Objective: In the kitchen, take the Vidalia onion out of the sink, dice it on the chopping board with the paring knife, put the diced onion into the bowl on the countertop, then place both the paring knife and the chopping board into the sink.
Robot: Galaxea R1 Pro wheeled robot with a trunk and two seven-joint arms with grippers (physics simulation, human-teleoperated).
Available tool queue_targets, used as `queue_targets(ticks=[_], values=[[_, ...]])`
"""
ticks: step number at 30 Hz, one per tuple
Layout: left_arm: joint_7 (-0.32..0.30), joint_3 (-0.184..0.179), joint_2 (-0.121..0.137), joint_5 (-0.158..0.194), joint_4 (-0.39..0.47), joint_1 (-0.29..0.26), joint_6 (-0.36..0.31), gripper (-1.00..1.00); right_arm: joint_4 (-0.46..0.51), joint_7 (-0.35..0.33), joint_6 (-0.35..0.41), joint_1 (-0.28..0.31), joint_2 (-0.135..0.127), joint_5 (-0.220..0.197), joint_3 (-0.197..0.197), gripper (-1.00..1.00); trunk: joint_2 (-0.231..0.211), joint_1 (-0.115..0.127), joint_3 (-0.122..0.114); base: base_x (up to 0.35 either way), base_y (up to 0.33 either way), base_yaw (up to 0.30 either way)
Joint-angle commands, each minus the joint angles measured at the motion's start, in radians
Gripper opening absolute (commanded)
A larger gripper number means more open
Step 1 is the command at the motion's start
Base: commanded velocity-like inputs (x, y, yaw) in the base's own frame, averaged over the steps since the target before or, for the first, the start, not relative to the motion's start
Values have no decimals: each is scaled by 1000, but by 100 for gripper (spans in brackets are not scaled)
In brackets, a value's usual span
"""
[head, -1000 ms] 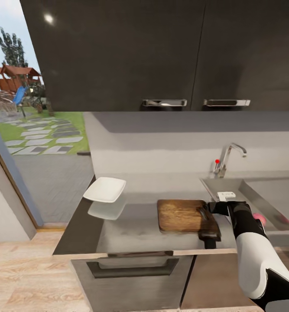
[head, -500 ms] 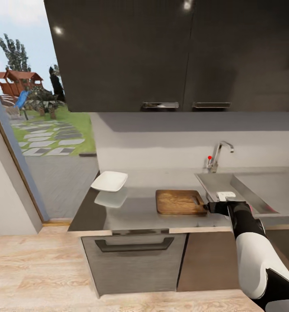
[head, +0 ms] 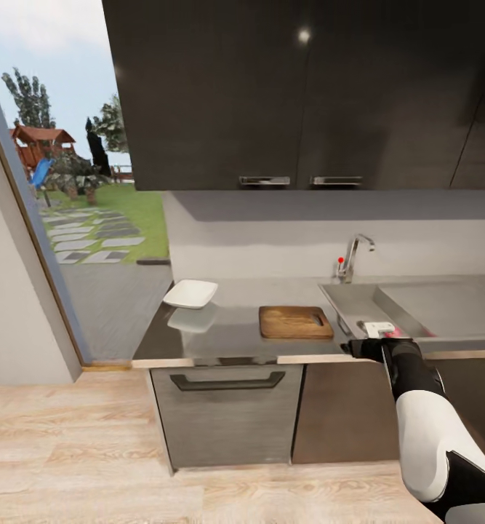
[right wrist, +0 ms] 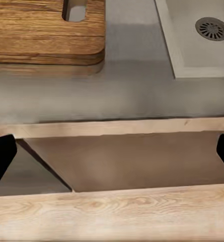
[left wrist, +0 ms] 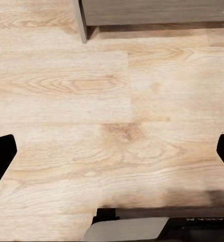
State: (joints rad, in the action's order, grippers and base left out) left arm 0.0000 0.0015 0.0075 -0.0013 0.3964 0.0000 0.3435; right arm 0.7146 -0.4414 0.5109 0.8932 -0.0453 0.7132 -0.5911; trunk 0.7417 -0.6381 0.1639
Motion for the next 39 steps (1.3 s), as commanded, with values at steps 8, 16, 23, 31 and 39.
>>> queue_targets(ticks=[8, 16, 23, 31, 39], values=[[0, 0, 0, 0, 1, 0, 2, 100, 2, -10, 1, 1, 2, 11, -4, 100, 1, 0, -11, -346, 0, 0], [0, 0, 0, 0, 1, 0, 2, 100, 2, -8, -127, -2, 19, 11, -5, 100, 1, 0, -24, -89, 0, 0], [0, 0, 0, 0, 1, 0, 2, 100, 4, -11, -240, -9, 34, 12, -6, 100, 1, 0, -35, -7, 0, 0], [0, 1, 1, 0, 2, 0, 2, 100, 11, -35, -394, -49, 60, 11, -10, 100, 1, 0, -48, 0, 0, 0], [0, 2, 3, 0, 2, 0, 2, 100, 17, -73, -617, -158, 83, -18, -52, 100, 1, 0, -61, 0, 0, 0]])
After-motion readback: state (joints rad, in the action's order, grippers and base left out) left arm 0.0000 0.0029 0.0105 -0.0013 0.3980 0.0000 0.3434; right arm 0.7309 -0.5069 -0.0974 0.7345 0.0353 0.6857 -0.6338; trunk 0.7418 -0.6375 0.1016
